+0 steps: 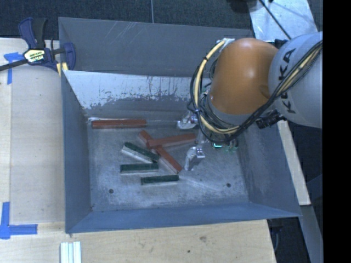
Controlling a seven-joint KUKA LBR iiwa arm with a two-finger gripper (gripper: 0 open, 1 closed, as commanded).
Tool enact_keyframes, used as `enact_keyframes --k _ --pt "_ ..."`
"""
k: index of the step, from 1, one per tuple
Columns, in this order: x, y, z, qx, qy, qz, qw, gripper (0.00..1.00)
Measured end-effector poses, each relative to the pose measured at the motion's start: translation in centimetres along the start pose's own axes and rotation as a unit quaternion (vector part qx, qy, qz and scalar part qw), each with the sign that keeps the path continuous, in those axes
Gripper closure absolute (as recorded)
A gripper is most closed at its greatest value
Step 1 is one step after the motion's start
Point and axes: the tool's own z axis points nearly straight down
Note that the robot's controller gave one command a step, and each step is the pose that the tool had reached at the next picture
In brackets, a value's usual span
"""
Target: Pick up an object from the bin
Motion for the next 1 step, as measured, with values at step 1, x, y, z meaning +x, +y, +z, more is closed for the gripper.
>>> enact_keyframes --k 1 --pt "-0.18 -0.03 -0.37 0.000 -0.0038 0.001 1.0000 0.00"
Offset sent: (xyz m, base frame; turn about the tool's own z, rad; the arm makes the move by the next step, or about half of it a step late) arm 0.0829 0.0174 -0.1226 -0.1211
